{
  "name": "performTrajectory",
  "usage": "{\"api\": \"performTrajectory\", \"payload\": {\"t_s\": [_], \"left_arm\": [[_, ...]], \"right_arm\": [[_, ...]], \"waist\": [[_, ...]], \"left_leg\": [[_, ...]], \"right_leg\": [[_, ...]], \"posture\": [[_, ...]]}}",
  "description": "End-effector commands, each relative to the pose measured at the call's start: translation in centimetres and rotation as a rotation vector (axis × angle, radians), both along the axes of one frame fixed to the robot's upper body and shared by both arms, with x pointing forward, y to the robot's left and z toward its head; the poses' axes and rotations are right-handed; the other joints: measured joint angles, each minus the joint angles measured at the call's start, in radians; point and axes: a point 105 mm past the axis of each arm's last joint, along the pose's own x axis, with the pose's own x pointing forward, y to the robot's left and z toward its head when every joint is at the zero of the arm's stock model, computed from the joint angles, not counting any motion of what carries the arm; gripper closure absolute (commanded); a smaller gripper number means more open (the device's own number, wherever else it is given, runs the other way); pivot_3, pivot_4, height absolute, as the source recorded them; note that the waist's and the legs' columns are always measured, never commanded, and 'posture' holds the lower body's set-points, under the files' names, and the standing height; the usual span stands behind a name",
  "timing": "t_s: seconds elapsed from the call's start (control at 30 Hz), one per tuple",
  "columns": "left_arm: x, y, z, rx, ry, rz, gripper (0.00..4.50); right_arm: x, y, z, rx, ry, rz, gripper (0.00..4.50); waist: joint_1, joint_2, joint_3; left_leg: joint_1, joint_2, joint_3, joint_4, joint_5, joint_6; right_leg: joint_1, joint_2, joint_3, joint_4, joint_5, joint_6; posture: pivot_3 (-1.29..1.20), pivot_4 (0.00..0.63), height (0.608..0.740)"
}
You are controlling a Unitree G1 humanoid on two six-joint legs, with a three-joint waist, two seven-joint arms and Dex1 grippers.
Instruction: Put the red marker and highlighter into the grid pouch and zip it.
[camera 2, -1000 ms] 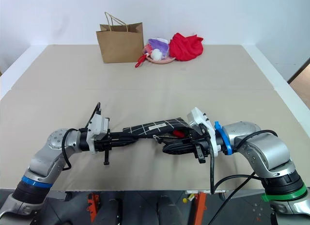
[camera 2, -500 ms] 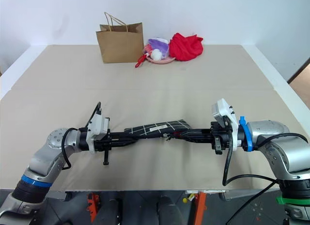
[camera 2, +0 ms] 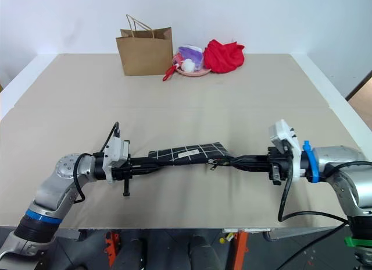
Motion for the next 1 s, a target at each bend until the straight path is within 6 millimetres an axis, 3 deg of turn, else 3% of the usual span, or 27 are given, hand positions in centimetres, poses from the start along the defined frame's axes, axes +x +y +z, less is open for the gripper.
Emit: {"api": "performTrajectory", "payload": {"t_s": [0.03,0.3,1.0], "left_arm": [[0.6,1.1,0.9,0.009,-0.049,0.031,4.5],[0.9,1.7,0.7,0.023,-0.056,0.043,4.5],[0.4,1.8,0.4,0.047,0.003,0.007,4.5]], "right_arm": [[0.3,-1.8,1.1,-0.022,-0.056,-0.054,4.46],[0.5,-3.2,1.1,-0.053,-0.069,-0.118,4.46],[0.9,-2.0,2.1,-0.033,-0.11,-0.114,4.46]], "waist": [[0.0,0.0,0.0],[0.0,0.0,0.0],[0.001,0.0,0.0]], "left_leg": [[0.0,0.0,0.0,0.0,0.0,0.0],[0.0,0.0,0.0,0.0,0.0,0.0],[0.0,0.0,0.0,0.0,0.0,0.0]], "right_leg": [[0.0,0.0,0.0,0.0,0.0,0.0],[0.0,0.0,0.0,0.0,0.0,0.0],[0.0,0.0,0.0,0.0,0.0,0.0]], "posture": [[0.0,0.15,0.74],[0.0,0.15,0.74],[0.0,0.15,0.74]]}}
